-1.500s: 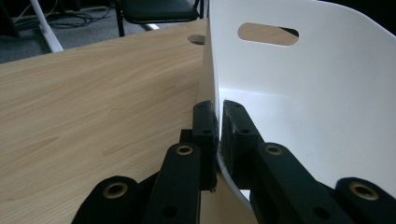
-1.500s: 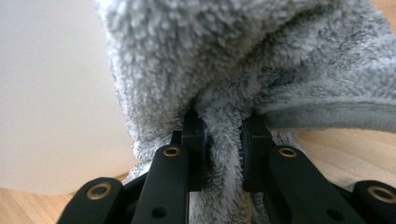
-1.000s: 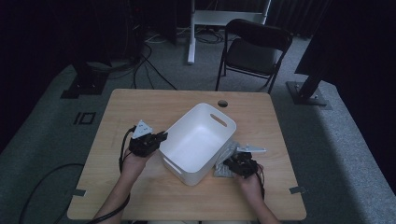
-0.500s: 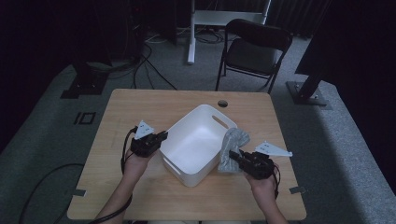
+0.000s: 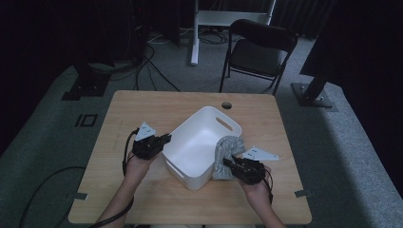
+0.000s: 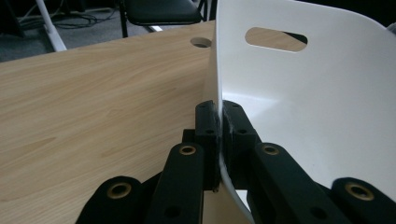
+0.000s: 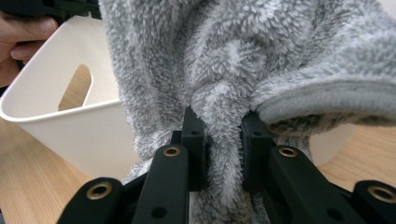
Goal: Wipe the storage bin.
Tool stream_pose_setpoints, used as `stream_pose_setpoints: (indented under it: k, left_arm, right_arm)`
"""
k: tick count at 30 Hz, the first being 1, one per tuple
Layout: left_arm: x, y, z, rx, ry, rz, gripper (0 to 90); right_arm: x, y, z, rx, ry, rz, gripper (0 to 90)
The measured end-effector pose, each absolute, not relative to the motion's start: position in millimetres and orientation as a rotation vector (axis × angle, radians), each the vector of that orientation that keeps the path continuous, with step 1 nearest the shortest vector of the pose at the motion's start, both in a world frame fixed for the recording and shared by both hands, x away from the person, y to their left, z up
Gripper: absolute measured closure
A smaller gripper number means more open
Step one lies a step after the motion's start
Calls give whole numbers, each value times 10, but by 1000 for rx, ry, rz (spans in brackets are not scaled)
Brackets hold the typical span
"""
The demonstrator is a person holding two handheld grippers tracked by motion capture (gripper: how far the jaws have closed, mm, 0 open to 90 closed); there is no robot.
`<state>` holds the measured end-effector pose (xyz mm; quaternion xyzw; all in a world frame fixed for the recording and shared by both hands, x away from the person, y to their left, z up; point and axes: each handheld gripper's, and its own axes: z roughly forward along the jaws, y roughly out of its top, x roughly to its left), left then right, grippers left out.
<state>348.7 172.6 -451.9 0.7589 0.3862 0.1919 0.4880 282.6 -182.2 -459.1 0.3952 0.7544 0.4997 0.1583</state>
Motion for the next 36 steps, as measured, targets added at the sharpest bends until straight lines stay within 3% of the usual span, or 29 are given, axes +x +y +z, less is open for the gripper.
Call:
stream_pose_setpoints:
  k: [36]
  left_arm:
    - [3482, 1673, -4518, 1886, 917, 486, 864]
  right_arm:
    - [3007, -1813, -4976, 1261, 2233, 1317, 759]
